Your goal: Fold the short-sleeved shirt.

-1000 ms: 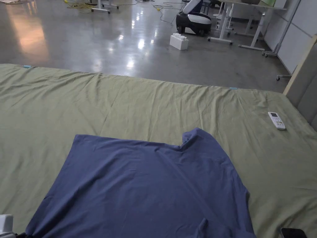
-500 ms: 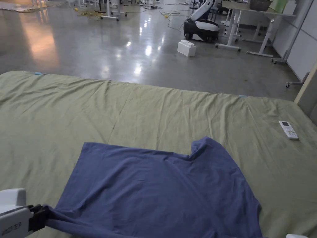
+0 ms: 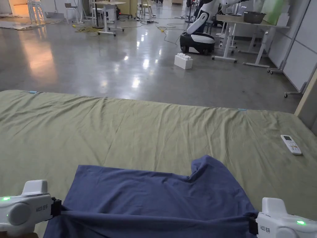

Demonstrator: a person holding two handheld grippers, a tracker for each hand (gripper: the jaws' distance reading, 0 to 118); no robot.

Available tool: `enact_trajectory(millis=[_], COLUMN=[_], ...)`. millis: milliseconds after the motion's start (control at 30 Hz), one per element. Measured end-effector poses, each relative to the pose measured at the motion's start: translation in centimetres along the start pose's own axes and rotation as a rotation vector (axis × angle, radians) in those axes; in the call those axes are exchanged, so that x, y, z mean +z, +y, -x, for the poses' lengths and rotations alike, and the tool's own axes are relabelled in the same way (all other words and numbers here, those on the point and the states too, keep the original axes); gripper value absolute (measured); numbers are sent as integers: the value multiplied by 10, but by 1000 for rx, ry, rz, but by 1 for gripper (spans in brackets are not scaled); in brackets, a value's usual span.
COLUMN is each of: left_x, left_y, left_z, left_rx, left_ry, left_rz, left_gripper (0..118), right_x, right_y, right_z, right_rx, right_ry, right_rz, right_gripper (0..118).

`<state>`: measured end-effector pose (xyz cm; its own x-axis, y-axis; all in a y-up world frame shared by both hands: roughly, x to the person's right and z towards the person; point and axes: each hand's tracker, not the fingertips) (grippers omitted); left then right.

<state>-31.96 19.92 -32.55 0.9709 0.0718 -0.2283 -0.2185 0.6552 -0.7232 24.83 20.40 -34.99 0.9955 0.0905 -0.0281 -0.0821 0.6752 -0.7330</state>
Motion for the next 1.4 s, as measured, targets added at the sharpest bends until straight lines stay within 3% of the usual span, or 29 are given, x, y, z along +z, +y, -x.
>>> enact_trajectory(millis=[367,500,533,567,600,700,933,1033,1067,1100,1133,1167,1200,1233,1400], left_x=[-52,-49,-44,-38,-31,1,88,117,127,135,142,147,153,159,171], left_y=[11,5,5,4,4,1,-21,-37,-43,-49,-56,-59,-63,-68,-80], left_z=[-7,-8,-7,-6,-4,-9,-38,-52,-57,-61,-66,-71,-74,-76,-84], left_rx=[22,9,6,11,12,7,-93,-126,-134,-144,-159,-169,-172,-170,-164], left_ry=[14,9,8,3,-17,-58,-59,-43,-31,-21,-6,11,13,-4,-23], left_rz=[70,62,47,27,7,-88,-389,-475,-504,-542,-568,-580,-584,-593,-594], left_gripper=[8,9,10,14,28,72,73,63,51,29,15,13,11,6,5], right_x=[-59,-50,-43,-34,-24,12,98,128,138,148,154,158,166,169,177], right_y=[7,-1,-2,-2,-3,-4,-13,-21,-25,-28,-30,-35,-37,-40,-50], right_z=[6,6,7,7,8,15,44,56,60,63,66,70,74,75,76], right_rx=[16,7,4,2,-7,-11,-21,-52,-61,-52,-53,-63,-10,1,-35], right_ry=[-16,-17,-27,-29,-27,-41,-5,-11,-13,-10,-14,-26,-56,-71,-70], right_rz=[67,43,0,-43,-88,-255,-549,-653,-690,-735,-743,-738,-803,-799,-769], right_gripper=[5,16,23,40,57,75,79,72,64,49,37,23,14,11,3])
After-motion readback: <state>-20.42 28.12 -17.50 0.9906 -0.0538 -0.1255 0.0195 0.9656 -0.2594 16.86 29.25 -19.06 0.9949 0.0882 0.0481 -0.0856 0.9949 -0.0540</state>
